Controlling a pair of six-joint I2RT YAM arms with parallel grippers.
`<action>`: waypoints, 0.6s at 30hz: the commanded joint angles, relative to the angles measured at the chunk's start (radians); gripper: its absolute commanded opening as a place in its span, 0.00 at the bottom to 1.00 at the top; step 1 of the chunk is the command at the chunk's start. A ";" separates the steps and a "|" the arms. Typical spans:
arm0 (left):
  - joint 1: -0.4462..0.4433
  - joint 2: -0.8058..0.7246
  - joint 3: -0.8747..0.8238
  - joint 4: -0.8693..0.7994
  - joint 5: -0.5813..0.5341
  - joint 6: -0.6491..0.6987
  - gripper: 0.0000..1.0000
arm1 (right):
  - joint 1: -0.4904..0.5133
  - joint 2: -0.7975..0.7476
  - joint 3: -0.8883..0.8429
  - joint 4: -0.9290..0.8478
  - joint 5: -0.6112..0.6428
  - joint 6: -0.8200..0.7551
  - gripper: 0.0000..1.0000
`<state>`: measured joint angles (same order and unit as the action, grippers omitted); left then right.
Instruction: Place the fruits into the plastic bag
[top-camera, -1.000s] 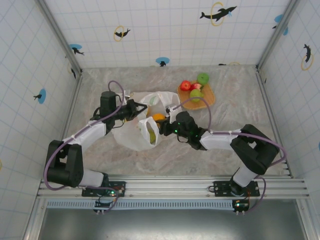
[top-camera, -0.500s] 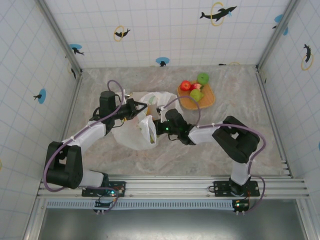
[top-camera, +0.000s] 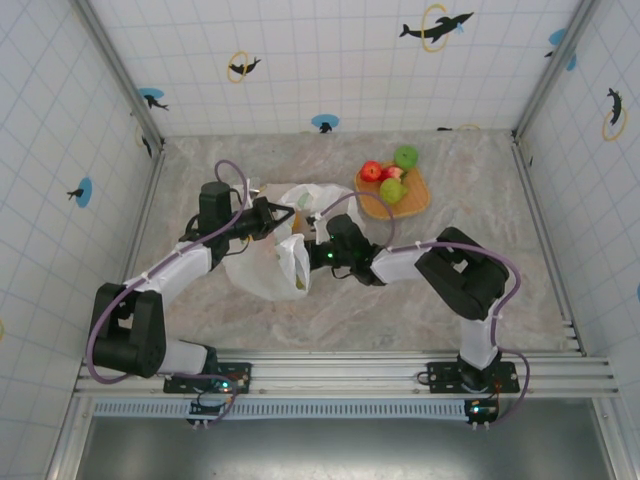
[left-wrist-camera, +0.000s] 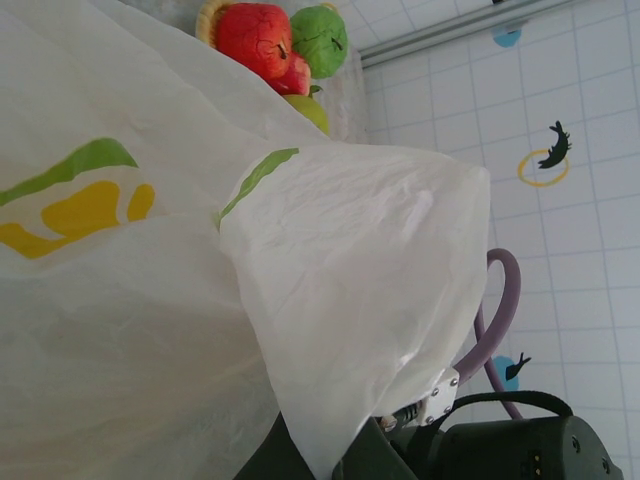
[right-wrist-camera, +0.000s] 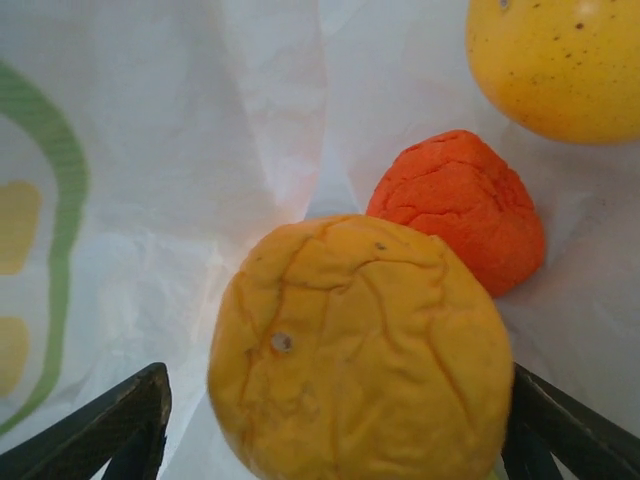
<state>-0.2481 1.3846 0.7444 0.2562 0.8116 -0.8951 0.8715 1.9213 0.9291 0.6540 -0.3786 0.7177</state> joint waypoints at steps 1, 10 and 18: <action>-0.007 -0.019 -0.011 0.011 0.012 0.001 0.00 | -0.014 -0.021 0.000 0.036 -0.031 -0.009 0.91; -0.008 -0.022 -0.007 0.003 0.009 0.010 0.00 | -0.032 -0.059 -0.034 0.012 -0.063 -0.047 0.96; -0.001 -0.035 0.011 -0.021 0.012 0.032 0.00 | -0.048 -0.128 -0.057 -0.124 -0.068 -0.157 0.98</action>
<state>-0.2478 1.3804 0.7448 0.2447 0.8116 -0.8902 0.8310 1.8488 0.8864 0.5838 -0.4305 0.6262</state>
